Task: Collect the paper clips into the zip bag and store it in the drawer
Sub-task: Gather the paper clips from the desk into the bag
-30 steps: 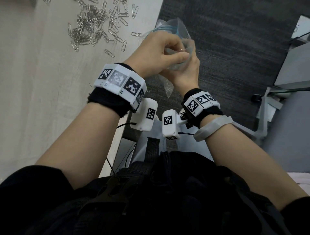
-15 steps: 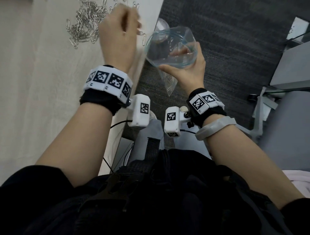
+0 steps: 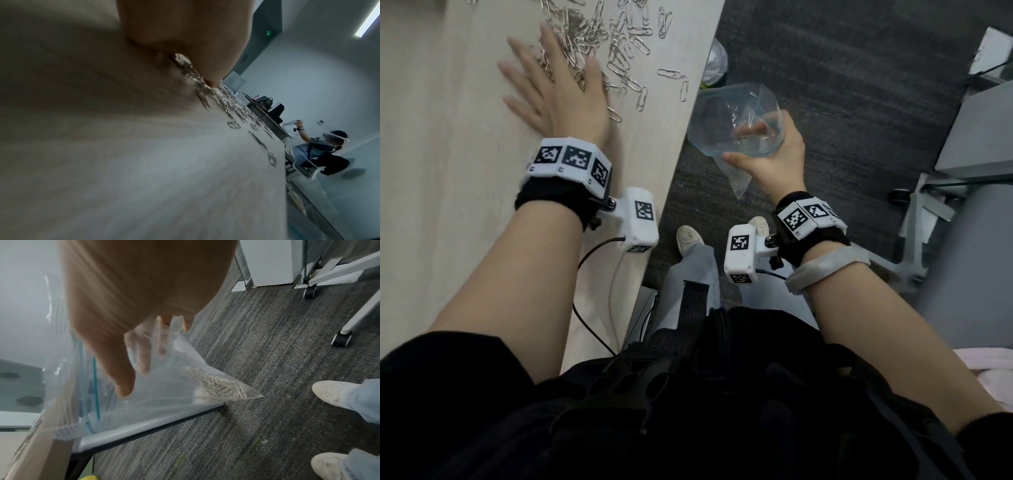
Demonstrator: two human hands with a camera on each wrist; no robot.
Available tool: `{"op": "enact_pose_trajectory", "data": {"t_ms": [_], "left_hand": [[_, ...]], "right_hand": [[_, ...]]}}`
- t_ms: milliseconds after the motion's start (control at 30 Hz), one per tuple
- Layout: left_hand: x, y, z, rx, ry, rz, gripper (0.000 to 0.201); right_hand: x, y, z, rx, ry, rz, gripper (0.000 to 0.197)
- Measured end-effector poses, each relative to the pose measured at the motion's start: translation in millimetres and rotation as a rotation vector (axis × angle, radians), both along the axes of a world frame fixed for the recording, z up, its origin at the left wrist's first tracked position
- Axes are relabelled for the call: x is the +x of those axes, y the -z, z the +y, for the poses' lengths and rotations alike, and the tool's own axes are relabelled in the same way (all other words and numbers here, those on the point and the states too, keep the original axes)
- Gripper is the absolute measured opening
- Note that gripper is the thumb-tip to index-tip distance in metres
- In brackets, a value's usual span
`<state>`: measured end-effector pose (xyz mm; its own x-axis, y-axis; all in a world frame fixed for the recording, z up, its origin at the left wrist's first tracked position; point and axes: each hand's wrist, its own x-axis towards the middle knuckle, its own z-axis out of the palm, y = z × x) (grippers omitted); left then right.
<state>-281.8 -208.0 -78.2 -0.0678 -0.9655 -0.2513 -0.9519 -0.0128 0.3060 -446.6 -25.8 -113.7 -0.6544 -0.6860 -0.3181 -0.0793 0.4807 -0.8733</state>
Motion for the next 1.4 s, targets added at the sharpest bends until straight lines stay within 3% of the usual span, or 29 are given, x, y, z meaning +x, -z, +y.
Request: {"op": "enact_pose_trajectory", "data": {"t_ms": [367, 533, 633, 800, 933, 1033, 1233, 1400], "left_hand": [[-18.4, -0.4, 32.4, -0.071, 0.246, 0.055, 0.065], [-37.8, -11.3, 21.9, -0.09, 0.512, -0.043, 0.07], [-46.9, -8.4, 25.1, -0.058, 0.596, 0.011, 0.059], [-36.6, -6.8, 33.5, -0.223, 0.554, 0.128, 0.03], [-21.3, -10.1, 30.8, -0.263, 0.512, 0.081, 0.025], [-16.0, -13.4, 25.8, -0.269, 0.476, 0.146, 0.026], [-37.1, -17.6, 16.7, -0.113, 0.592, 0.123, 0.03], [-35.9, -14.1, 24.2, -0.115, 0.537, 0.11, 0.02]], "right_hand": [[3.1, 2.1, -8.3, 0.063, -0.091, 0.044, 0.047], [1.9, -1.4, -13.1, 0.053, -0.072, 0.055, 0.046], [2.0, -5.2, -16.3, 0.037, -0.073, 0.041, 0.044], [2.1, -8.9, -17.1, 0.003, -0.09, 0.05, 0.044], [3.0, -9.7, -18.6, 0.005, -0.08, 0.055, 0.04], [5.4, -10.1, -20.6, -0.008, -0.06, 0.043, 0.041], [7.7, -8.3, -21.4, 0.02, -0.07, 0.054, 0.05], [7.2, -6.4, -20.5, 0.044, -0.064, 0.062, 0.049]]}}
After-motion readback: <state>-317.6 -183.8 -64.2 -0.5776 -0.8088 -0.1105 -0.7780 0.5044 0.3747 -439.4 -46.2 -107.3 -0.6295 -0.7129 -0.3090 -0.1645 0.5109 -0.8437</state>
